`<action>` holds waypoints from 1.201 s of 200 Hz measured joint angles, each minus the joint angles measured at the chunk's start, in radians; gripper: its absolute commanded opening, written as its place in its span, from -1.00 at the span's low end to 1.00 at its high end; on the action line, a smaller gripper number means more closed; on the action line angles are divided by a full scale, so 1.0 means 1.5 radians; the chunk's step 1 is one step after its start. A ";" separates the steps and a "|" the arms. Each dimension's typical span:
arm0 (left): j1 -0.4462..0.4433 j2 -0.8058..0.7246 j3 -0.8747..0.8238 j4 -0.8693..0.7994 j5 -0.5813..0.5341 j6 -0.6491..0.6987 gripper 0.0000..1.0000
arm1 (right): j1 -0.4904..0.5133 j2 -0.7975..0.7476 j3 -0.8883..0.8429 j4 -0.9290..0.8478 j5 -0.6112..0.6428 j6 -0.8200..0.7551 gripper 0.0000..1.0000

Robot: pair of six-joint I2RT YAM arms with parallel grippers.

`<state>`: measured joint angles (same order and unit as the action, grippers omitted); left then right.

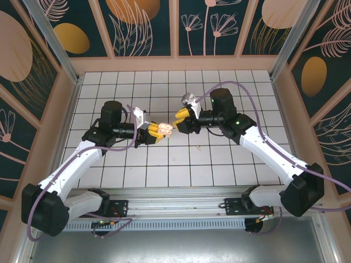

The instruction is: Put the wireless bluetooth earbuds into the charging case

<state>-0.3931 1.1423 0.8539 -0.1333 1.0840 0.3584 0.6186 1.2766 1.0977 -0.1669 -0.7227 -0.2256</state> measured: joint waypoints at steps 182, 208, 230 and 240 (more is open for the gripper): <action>0.000 0.007 -0.044 0.049 -0.018 -0.012 -0.49 | -0.024 0.119 -0.001 -0.289 0.352 0.186 -0.25; 0.000 0.007 -0.050 0.050 -0.021 -0.011 -0.49 | -0.032 0.204 0.002 -0.321 0.389 0.187 -0.26; 0.000 0.007 -0.051 0.050 -0.026 -0.011 -0.48 | -0.032 0.258 0.003 -0.334 0.406 0.186 -0.25; 0.000 0.007 -0.051 0.051 -0.026 -0.011 -0.47 | -0.032 0.271 0.005 -0.336 0.412 0.185 -0.26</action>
<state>-0.3931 1.1530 0.7776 -0.0570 1.0447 0.3420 0.5701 1.6836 1.1053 -0.6712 -0.1051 0.0525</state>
